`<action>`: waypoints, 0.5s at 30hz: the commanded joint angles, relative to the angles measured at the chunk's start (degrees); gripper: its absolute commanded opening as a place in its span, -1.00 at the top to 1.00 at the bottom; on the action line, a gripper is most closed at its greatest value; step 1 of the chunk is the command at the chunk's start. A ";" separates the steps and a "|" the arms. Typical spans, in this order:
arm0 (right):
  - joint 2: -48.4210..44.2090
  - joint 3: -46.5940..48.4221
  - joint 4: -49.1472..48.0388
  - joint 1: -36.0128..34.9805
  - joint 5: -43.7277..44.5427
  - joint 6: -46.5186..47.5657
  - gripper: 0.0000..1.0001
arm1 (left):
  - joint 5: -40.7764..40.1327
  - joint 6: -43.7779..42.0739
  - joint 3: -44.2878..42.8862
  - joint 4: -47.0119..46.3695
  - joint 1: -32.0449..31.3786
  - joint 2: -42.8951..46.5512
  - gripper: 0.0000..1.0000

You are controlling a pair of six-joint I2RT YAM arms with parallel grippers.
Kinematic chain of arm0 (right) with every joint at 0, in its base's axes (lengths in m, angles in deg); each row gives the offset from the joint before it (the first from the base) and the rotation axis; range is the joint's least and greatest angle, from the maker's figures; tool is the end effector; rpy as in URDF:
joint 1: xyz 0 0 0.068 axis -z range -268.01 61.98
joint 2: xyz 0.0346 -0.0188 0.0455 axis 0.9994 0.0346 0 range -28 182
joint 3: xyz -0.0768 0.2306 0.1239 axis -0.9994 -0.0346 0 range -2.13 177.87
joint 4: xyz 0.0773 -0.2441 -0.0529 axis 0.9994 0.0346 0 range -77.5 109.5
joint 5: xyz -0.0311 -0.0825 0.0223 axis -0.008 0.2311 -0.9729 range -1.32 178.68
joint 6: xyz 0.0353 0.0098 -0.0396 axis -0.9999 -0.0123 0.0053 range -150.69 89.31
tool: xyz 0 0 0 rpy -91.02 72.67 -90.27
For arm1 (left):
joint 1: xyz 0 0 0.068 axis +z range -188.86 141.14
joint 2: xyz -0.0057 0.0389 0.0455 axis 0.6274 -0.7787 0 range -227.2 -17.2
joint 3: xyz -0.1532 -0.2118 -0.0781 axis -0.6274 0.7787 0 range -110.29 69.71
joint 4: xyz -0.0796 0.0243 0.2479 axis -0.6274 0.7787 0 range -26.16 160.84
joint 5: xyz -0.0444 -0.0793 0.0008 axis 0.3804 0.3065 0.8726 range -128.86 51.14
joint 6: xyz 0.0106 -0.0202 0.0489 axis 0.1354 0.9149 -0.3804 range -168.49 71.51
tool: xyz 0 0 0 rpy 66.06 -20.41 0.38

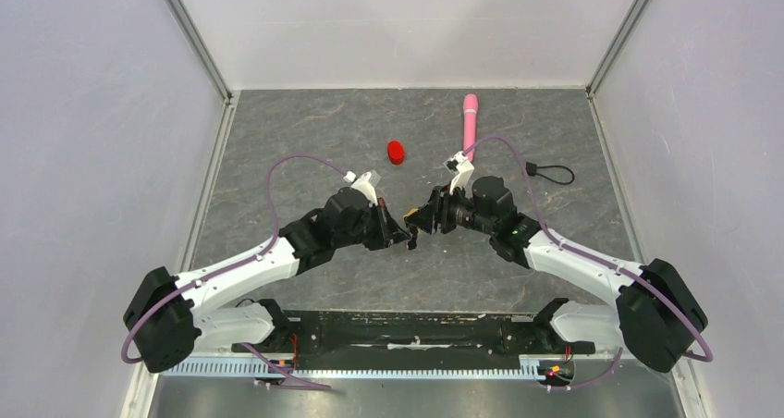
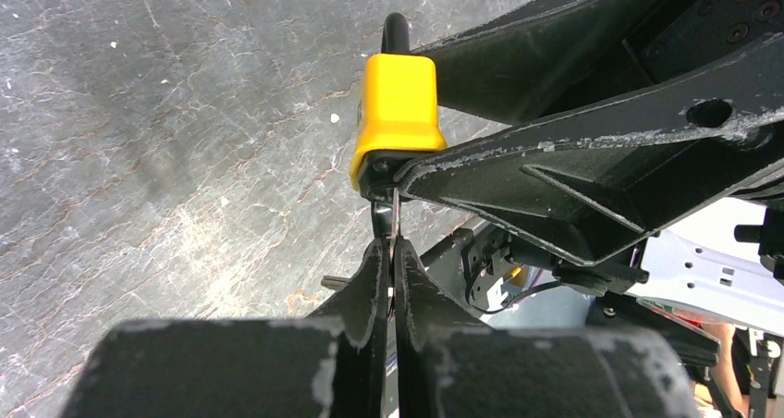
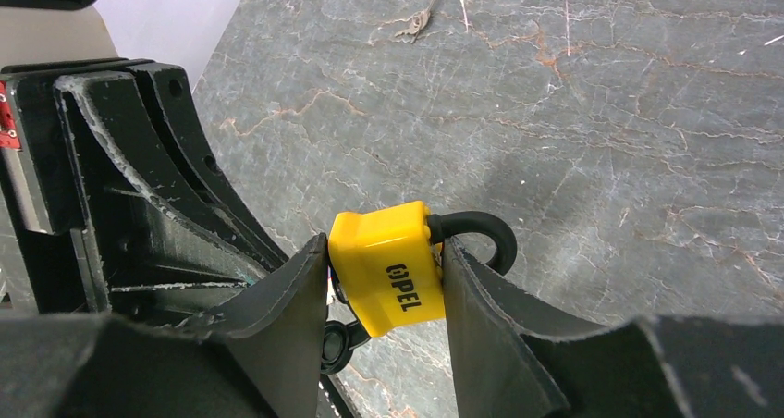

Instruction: Unlock with the key

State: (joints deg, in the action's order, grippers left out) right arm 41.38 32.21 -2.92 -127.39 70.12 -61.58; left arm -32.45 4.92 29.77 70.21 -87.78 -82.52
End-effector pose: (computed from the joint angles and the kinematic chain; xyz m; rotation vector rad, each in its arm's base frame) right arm 0.1965 0.1760 0.2329 -0.3874 2.0275 1.1062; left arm 0.1612 -0.1909 0.2450 -0.0188 2.3553 -1.1047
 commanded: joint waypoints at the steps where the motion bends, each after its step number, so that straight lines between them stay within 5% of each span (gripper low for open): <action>1: -2.03 0.66 -6.44 0.04 -6.23 -0.92 1.00 | 2.18 -2.75 -2.44 -1.46 0.32 0.46 0.95; 15: -1.98 0.64 -6.47 0.17 -8.14 0.57 1.00 | 2.75 -5.60 -6.36 4.09 4.10 1.44 0.95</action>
State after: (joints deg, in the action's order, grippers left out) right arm 40.93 32.10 -4.43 -126.78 67.08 -60.90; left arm -28.58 1.94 26.45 75.64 -85.66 -82.41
